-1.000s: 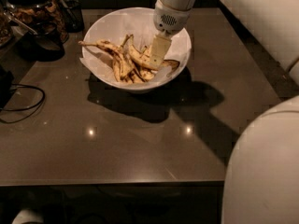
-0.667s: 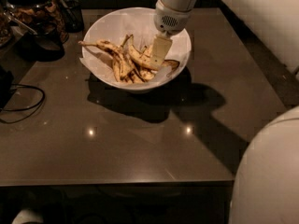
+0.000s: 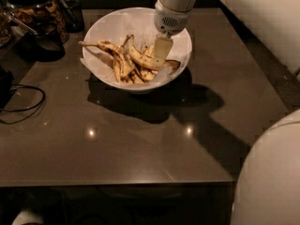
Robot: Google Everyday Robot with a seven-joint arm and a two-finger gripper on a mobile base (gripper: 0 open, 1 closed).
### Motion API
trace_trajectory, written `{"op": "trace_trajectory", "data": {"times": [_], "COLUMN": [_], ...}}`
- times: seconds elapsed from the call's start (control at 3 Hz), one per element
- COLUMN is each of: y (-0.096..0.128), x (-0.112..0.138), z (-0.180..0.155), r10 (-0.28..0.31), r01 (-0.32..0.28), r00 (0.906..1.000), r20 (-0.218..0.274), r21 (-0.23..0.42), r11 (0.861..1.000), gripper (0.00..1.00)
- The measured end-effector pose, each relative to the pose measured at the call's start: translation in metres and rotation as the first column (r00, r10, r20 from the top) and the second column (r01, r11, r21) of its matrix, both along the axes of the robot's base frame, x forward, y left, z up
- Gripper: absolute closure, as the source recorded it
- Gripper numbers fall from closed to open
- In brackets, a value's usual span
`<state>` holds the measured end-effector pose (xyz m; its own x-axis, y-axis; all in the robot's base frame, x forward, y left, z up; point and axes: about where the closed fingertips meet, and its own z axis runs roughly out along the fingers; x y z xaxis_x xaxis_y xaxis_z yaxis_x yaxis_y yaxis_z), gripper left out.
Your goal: Pick banana from white bowl
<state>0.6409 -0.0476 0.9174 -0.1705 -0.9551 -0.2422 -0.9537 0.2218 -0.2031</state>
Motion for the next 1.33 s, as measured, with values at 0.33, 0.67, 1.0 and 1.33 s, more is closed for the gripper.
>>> {"op": "trace_trajectory", "data": {"times": [0.33,0.67,1.0,1.33], "y": [0.008,0.016,0.023,0.027], "x": [0.001,0.003,0.005,0.009], "z": [-0.003,-0.004,-0.009,-0.016], "r10": [0.026,0.049,0.070,0.080], "r01": [-0.026,-0.049,-0.070,-0.080], "r00": [0.9996,0.9986,0.9969,0.9951], "r20": [-0.009,-0.017,-0.038,-0.059], "r21": [-0.015,-0.025,-0.017,-0.009], "r11": [1.000,0.998,0.997,0.997], "gripper": [0.44,0.44,0.42,0.42]}}
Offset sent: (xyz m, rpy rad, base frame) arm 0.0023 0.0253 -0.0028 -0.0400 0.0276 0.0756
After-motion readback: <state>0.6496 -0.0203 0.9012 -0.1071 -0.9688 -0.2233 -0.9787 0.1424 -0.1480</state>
